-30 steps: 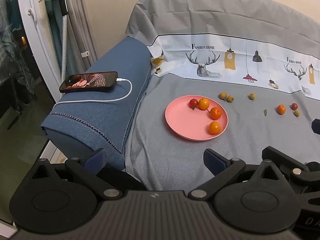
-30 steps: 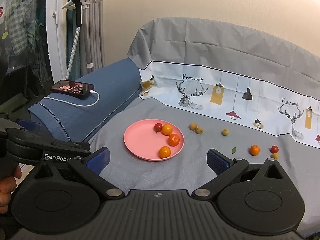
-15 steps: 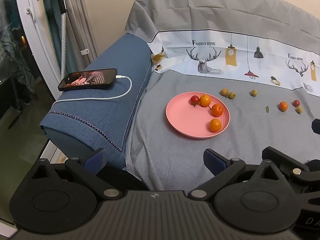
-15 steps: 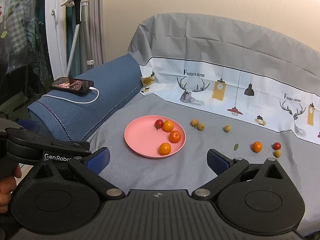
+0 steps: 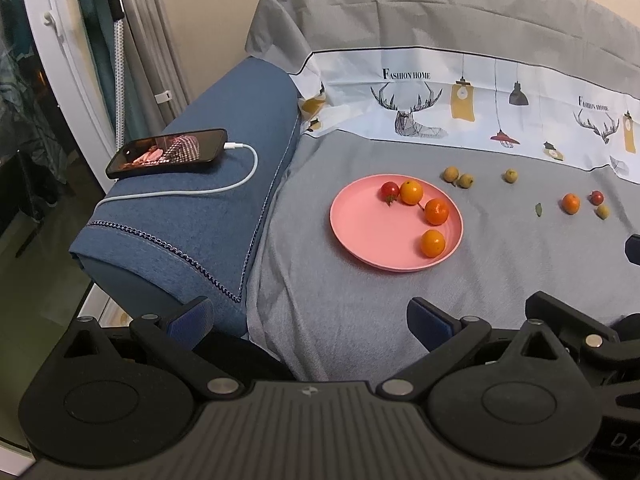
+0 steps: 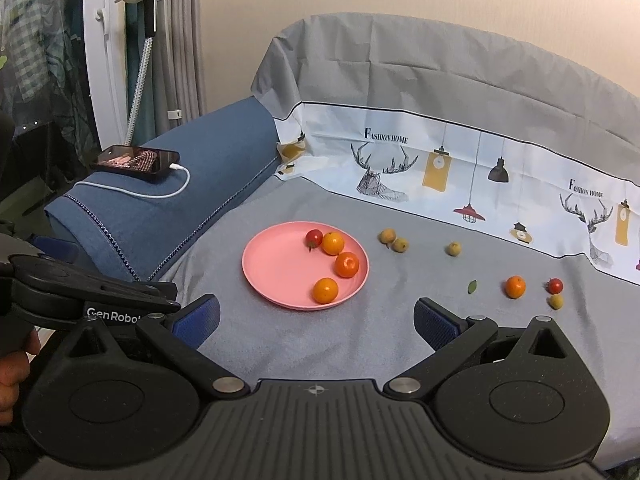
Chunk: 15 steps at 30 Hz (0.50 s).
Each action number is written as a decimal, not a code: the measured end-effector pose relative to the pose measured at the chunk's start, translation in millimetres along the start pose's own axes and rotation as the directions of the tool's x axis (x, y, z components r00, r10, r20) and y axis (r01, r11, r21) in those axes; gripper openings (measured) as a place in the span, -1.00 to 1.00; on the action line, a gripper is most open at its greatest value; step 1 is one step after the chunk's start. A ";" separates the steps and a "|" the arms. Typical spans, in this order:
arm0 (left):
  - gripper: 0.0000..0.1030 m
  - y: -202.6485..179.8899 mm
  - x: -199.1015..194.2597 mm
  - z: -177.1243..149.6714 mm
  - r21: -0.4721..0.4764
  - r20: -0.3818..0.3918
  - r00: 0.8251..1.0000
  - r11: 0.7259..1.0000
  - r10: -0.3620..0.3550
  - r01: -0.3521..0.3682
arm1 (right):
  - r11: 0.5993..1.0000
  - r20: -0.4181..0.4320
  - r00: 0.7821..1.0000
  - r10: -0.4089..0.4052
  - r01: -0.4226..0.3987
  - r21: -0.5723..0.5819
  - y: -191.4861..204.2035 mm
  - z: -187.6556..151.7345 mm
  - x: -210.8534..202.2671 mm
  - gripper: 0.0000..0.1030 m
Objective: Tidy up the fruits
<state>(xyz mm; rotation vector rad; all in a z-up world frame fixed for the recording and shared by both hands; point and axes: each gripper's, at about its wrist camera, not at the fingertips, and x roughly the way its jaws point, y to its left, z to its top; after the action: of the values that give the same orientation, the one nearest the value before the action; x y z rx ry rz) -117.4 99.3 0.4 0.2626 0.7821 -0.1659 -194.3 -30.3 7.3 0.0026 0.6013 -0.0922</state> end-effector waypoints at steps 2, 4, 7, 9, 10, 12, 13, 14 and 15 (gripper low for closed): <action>0.99 -1.0 2.5 0.6 0.002 -0.007 1.000 1.000 0.000 0.000 | 1.000 -0.008 1.000 0.002 -0.001 0.003 0.2 0.2 2.9 0.98; 0.99 -2.0 6.2 1.3 0.005 -0.016 1.000 1.000 -0.001 0.002 | 1.000 -0.017 1.000 0.002 -0.002 0.007 -1.5 -0.3 6.5 0.98; 0.99 -3.9 11.5 2.0 0.012 -0.031 1.000 1.000 -0.004 0.005 | 1.000 -0.032 0.999 0.004 -0.004 0.016 -4.6 -0.8 13.1 0.98; 0.99 -6.0 16.1 3.0 0.020 -0.043 0.999 1.000 -0.004 0.005 | 1.000 -0.040 0.999 0.006 -0.005 0.025 -7.2 -1.5 17.5 0.98; 0.99 -7.3 18.6 3.9 0.025 -0.050 0.999 1.000 -0.005 0.006 | 0.999 -0.045 0.999 0.007 -0.005 0.033 -9.6 -2.6 20.1 0.98; 0.99 -10.5 24.7 5.8 0.033 -0.068 0.998 0.999 -0.008 0.010 | 0.999 -0.054 0.999 0.005 -0.002 0.052 -15.2 -4.3 25.3 0.98; 0.99 -12.4 27.7 7.2 0.038 -0.076 0.997 0.999 -0.008 0.011 | 0.998 -0.058 0.998 0.001 0.002 0.065 -18.3 -5.6 28.6 0.98; 0.99 -14.8 31.0 8.9 0.041 -0.084 0.996 0.999 -0.008 0.012 | 0.997 -0.061 0.998 -0.004 0.009 0.078 -22.3 -6.9 31.4 0.98; 0.99 -17.2 34.5 11.5 0.044 -0.093 0.996 0.999 -0.010 0.015 | 0.995 -0.064 0.998 -0.012 0.018 0.094 -27.7 -8.2 34.4 0.98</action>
<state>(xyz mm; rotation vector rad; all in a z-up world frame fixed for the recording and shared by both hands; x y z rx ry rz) -89.8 77.7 -19.3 0.3092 0.8726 -0.1842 -173.1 -60.7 -18.2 0.0936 0.6599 -0.1353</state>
